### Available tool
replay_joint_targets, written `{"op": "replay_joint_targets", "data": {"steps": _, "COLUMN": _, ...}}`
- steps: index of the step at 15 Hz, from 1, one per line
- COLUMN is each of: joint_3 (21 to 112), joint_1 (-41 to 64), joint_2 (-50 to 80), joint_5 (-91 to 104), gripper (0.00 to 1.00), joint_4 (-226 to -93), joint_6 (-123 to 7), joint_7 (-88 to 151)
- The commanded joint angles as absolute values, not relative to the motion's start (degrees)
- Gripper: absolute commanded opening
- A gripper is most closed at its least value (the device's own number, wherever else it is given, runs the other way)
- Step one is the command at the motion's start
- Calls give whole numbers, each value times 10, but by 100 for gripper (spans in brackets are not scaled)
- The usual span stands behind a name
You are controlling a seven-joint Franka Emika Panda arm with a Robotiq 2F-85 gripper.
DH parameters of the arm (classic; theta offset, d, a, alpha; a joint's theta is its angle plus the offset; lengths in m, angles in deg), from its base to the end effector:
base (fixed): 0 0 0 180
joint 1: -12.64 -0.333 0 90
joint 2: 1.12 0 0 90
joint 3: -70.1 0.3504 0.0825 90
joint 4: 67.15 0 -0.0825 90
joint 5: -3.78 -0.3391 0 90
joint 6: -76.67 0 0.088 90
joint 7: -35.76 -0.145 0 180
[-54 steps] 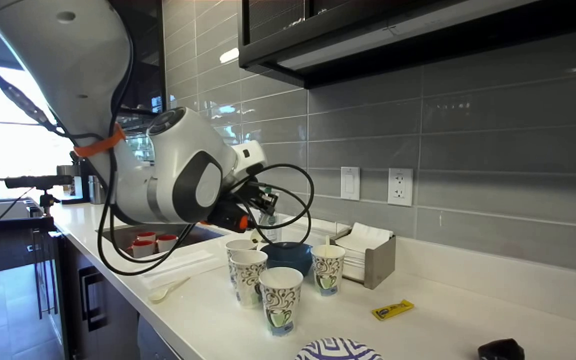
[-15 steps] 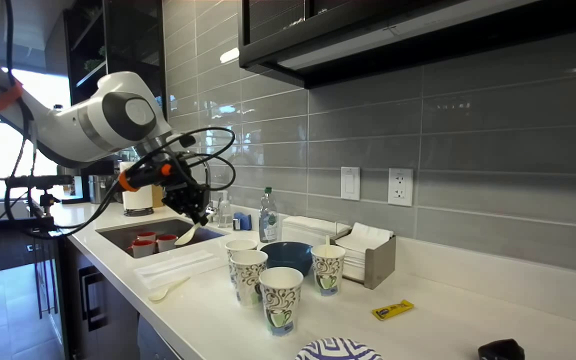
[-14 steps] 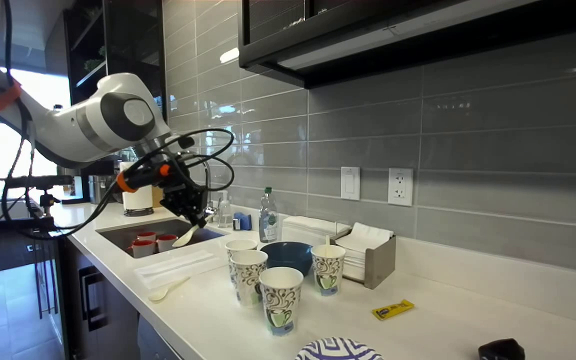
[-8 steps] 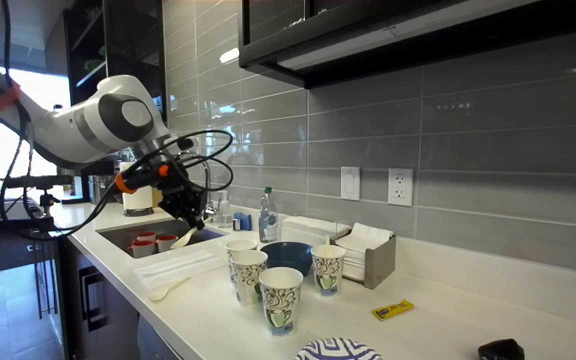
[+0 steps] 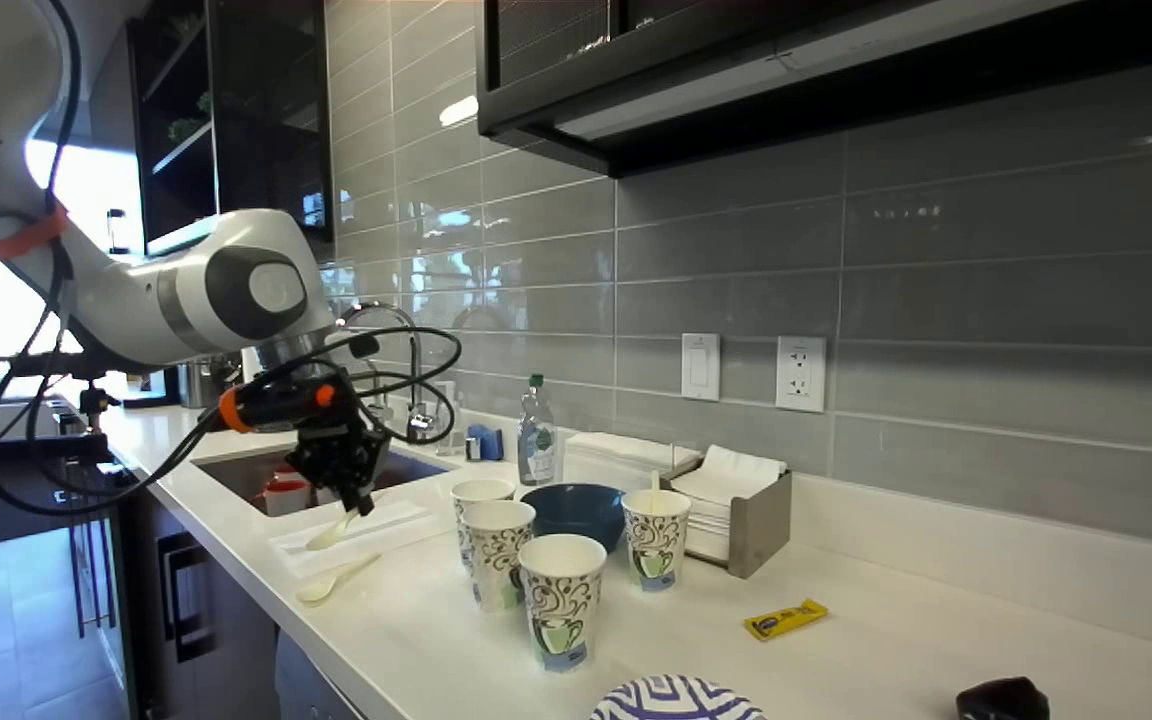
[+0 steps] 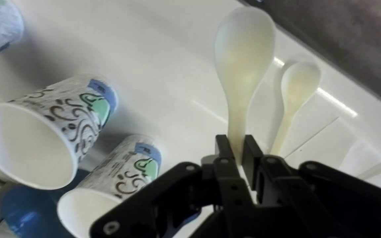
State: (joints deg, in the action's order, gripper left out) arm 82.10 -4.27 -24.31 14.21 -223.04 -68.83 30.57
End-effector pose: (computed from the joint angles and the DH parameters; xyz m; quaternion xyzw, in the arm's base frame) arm 0.3178 0.1724 0.3935 0.9529 0.2667 0.1283 0.0659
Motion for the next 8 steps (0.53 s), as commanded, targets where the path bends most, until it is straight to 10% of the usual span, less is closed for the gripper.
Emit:
{"op": "replay_joint_targets", "data": {"steps": 1, "joint_3": 824, "joint_1": -52, "joint_2": -193, "joint_5": 111, "gripper": 3, "joint_4": -2226, "joint_6": -709, "joint_7": 354}}
{"op": "replay_joint_targets", "data": {"steps": 8, "joint_3": 826, "joint_1": -35, "joint_2": -104, "joint_5": 116, "gripper": 3, "joint_4": -2209, "joint_6": -779, "joint_7": 358}}
